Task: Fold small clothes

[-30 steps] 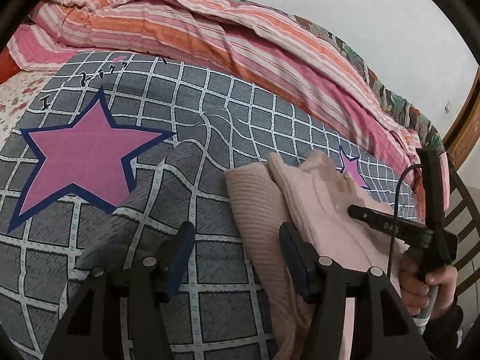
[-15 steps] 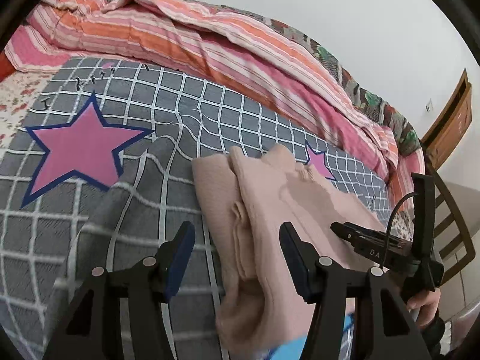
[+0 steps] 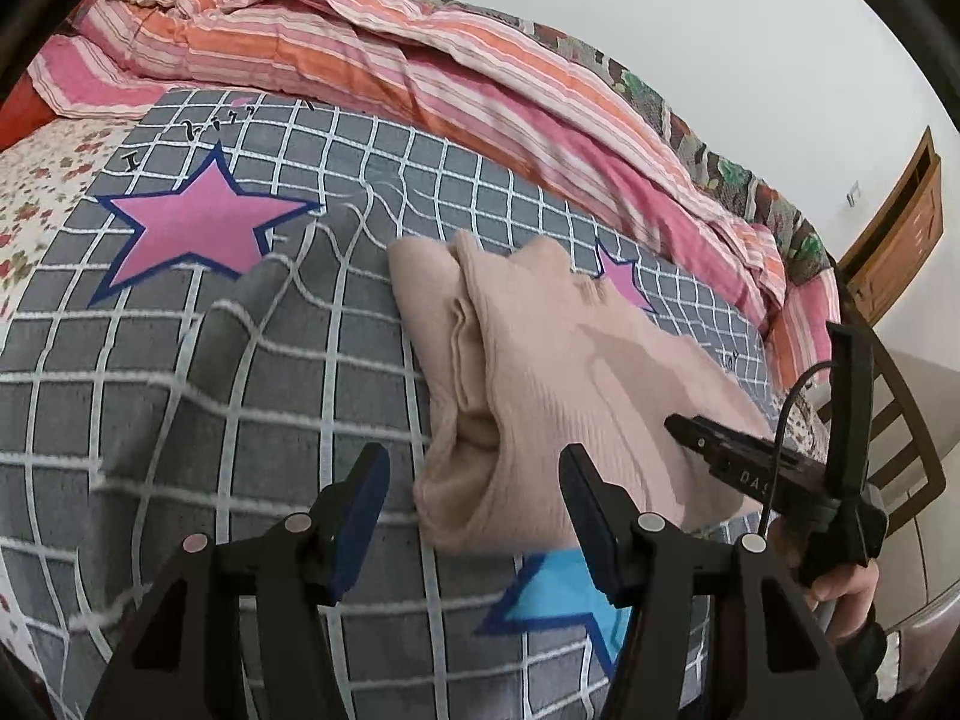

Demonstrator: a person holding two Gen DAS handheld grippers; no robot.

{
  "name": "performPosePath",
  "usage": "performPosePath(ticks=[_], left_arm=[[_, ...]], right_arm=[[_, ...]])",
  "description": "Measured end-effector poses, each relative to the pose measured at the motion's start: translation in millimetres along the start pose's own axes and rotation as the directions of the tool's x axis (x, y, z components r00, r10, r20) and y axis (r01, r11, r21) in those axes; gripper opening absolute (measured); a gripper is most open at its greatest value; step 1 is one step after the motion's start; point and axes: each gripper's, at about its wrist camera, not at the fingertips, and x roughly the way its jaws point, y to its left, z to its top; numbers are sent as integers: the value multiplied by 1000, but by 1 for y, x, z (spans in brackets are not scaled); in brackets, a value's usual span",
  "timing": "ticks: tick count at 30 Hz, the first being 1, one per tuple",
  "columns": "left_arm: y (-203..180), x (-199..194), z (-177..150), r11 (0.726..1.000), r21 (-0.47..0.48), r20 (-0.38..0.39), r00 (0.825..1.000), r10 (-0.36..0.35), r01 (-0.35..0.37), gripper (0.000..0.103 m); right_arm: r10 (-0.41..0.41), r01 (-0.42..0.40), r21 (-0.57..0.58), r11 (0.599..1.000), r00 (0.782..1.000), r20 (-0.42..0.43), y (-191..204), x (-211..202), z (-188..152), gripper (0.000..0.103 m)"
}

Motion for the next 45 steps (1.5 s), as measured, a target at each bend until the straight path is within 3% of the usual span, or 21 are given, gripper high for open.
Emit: performPosePath(ticks=[9,18,26,32,39,45], left_arm=[[2,4,-19,1000,-15,-41,999,-11,11,57],[8,21,-32,996,-71,-81,994,-67,62,57],[10,37,-23,981,-152,-67,989,-135,124,56],[3,47,-11,980,-175,-66,991,-112,99,55],[-4,55,4,977,-189,-31,994,-102,94,52],[4,67,11,954,-284,10,995,-101,100,46]], right_arm=[[-9,9,-5,1000,1000,10,1,-6,-9,35],[-11,11,-13,1000,1000,19,2,-9,-21,35],[1,-1,-25,1000,1000,28,2,-13,-41,35],[30,-30,-17,999,999,37,-1,-20,-51,35],[135,-136,21,991,990,45,-20,-38,-65,35],[142,-146,57,988,988,65,-47,-56,-78,35]])
